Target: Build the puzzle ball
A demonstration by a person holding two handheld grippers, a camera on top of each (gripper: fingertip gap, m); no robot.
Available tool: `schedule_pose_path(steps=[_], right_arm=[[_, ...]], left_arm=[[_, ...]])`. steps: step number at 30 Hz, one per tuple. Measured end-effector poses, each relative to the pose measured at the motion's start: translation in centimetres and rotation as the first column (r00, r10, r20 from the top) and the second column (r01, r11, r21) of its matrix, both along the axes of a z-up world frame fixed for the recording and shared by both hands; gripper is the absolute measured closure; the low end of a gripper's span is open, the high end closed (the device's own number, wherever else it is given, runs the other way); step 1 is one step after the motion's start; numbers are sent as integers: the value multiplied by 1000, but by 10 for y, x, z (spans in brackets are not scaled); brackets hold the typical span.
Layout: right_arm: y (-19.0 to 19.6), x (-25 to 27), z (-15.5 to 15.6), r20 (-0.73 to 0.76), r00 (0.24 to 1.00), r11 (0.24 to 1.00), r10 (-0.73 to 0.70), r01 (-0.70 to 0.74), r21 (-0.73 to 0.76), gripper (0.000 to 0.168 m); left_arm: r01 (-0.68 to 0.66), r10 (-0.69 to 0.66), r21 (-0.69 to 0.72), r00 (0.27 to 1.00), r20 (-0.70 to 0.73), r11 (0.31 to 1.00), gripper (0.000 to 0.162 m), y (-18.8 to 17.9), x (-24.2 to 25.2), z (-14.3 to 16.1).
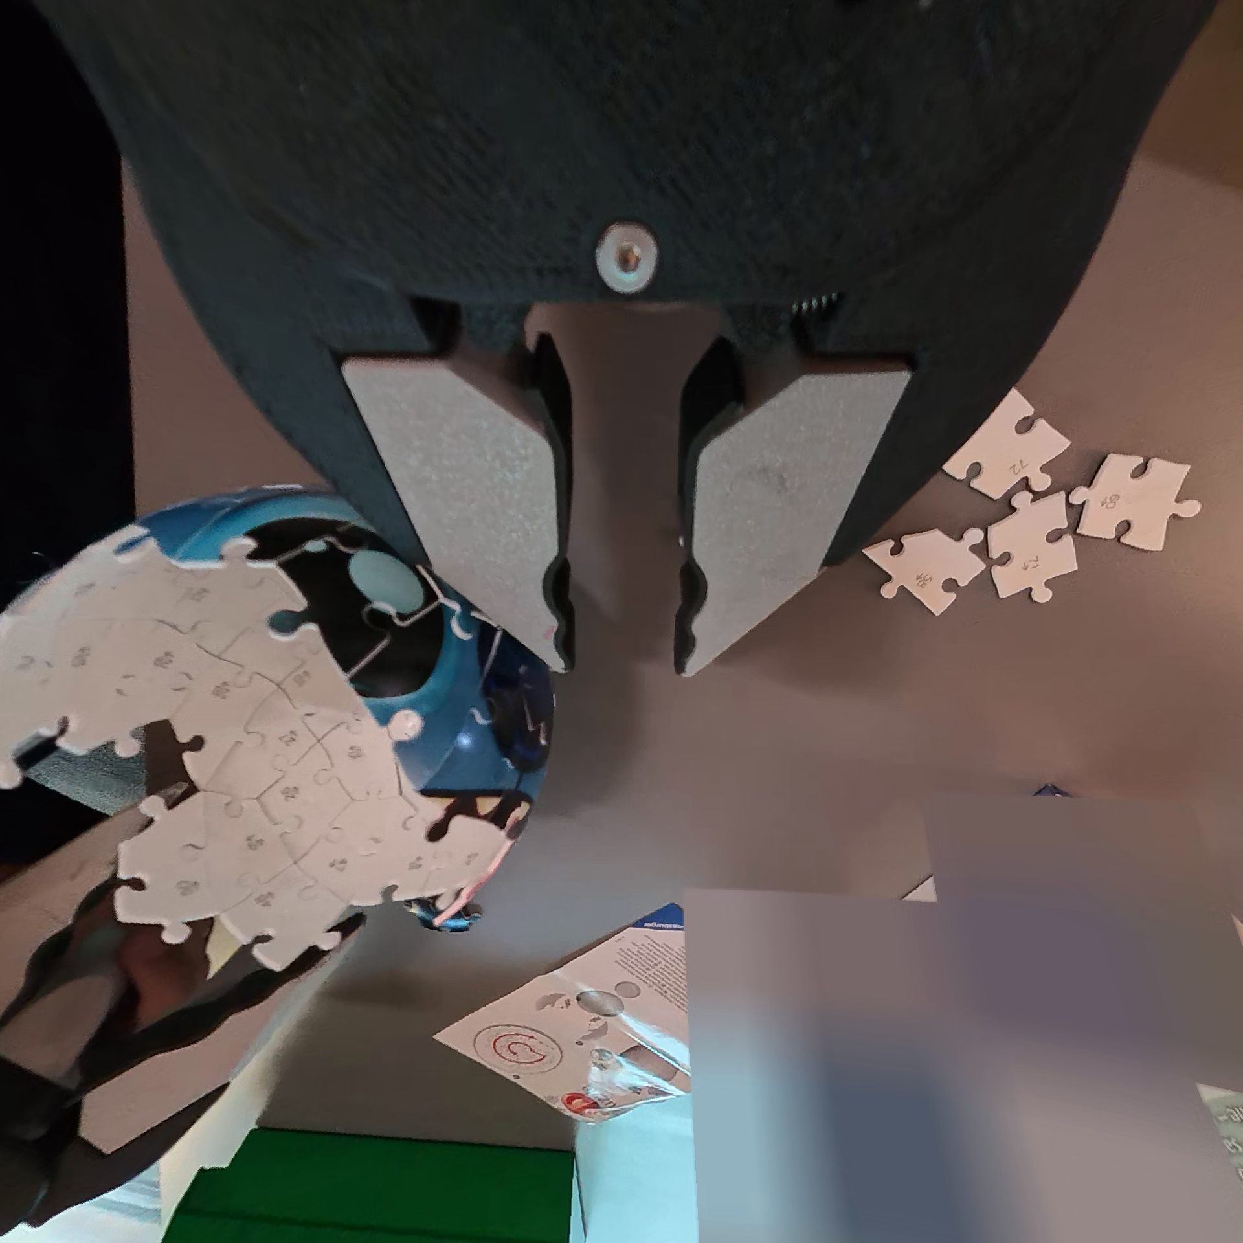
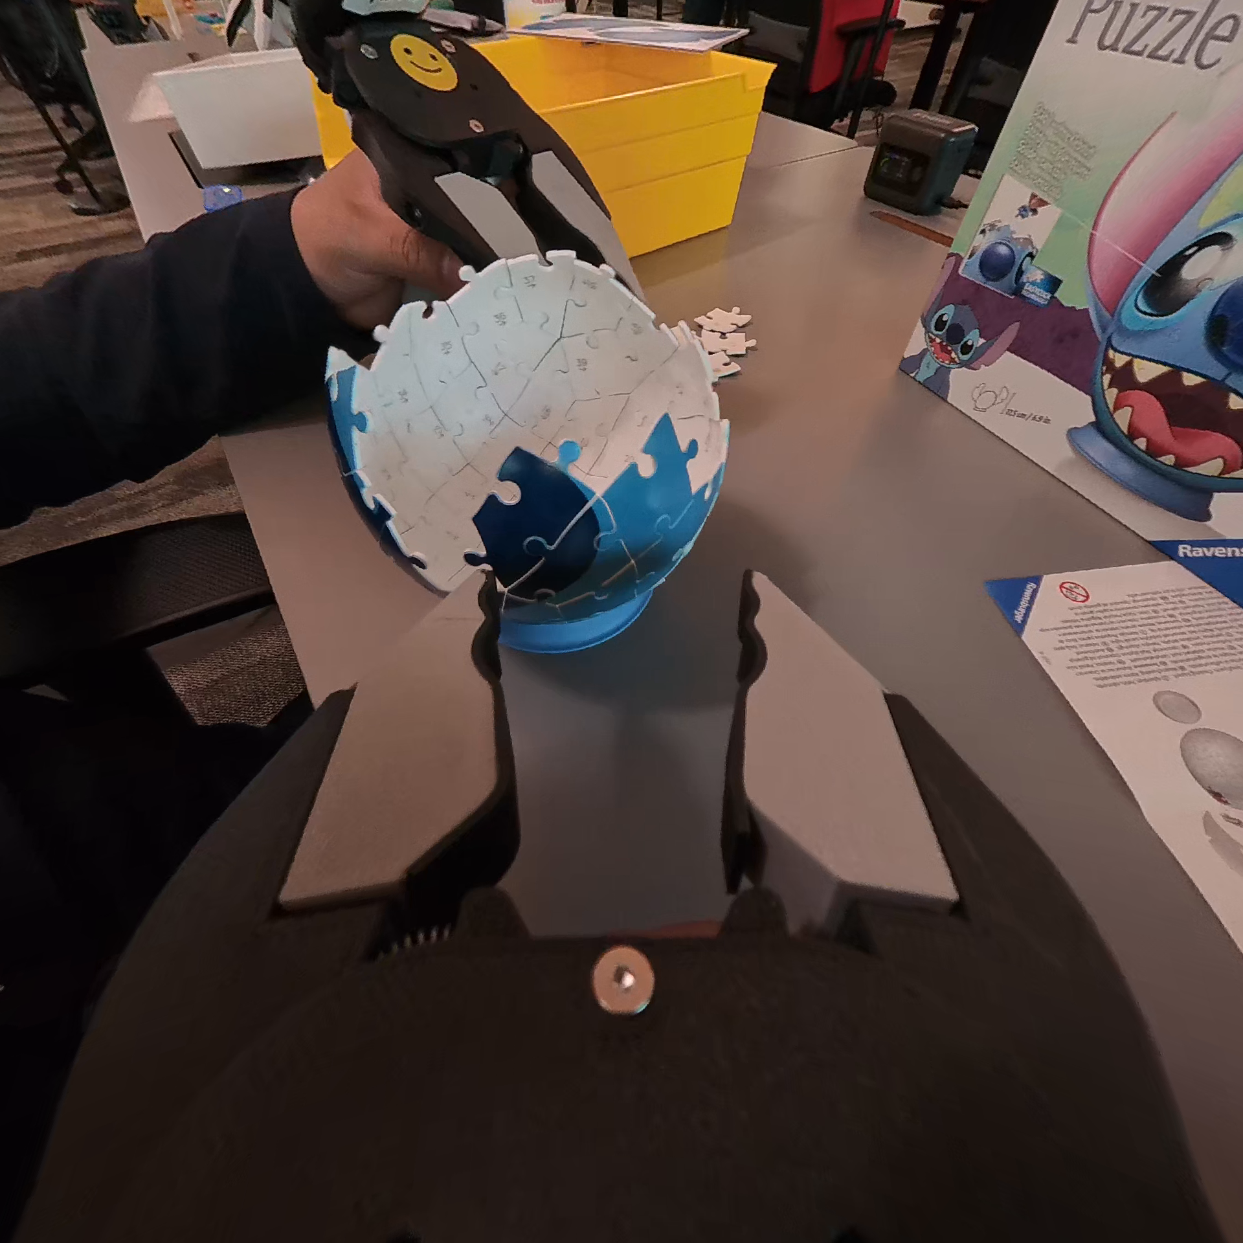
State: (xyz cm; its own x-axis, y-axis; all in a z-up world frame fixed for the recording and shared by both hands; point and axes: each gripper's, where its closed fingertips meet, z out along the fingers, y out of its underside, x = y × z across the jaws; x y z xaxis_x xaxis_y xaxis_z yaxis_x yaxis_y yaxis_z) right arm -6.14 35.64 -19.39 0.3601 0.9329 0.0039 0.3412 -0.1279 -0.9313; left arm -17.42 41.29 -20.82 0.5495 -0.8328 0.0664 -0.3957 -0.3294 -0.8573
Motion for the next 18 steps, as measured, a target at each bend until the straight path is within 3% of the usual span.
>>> schedule_pose_path(steps=[18], right_arm=[[55,15,4,6,998,998,-55,55,36,102]], left_arm=[[106,-105,19,993,-52,994,141,-14,5,-7]])
